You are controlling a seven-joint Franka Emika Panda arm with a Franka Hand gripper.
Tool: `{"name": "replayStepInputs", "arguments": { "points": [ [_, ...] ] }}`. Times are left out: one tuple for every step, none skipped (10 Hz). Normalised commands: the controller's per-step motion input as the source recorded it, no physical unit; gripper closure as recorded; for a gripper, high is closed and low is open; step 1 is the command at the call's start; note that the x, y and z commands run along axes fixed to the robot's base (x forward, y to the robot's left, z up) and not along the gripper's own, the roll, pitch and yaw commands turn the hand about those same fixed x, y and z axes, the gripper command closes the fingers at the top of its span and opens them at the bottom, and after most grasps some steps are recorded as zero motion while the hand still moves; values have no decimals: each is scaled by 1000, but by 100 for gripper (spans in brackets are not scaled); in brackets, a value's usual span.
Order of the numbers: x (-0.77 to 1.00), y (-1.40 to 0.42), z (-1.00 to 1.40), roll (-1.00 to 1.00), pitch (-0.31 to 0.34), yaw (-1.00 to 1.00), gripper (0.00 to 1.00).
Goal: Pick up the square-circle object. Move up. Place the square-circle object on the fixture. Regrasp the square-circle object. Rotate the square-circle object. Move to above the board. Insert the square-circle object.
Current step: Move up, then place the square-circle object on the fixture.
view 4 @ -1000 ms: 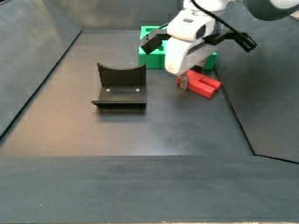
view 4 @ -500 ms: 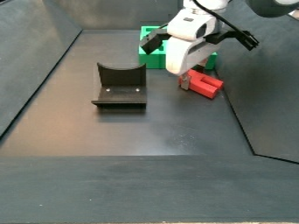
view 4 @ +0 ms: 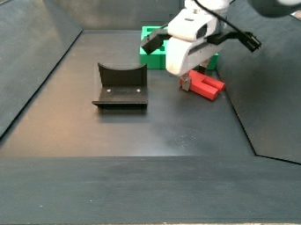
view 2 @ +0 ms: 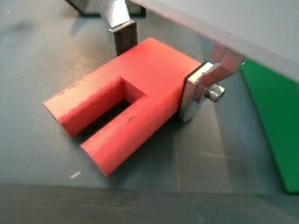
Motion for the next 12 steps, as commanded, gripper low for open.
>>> {"name": "replayStepInputs", "arguments": {
  "points": [
    [-28, 7, 732, 5, 33, 59, 100],
    [-13, 6, 571, 11, 57, 51, 100],
    [-5, 4, 380, 18, 63, 41, 100],
    [-13, 5, 227, 24, 55, 34, 100],
    [0, 0, 1000, 0, 0, 0, 100],
    [-1, 1, 1000, 6, -5, -5, 100],
    [-8, 2, 1000, 9, 7, -6, 100],
    [-12, 6, 1000, 16, 17, -8, 100],
    [-15, 9, 1000, 24, 25, -10, 100],
    [-19, 13, 1000, 29, 29, -11, 100],
    [-21, 16, 1000, 35, 30, -12, 100],
    [-22, 19, 1000, 39, 35, -11, 100]
  ]
}}
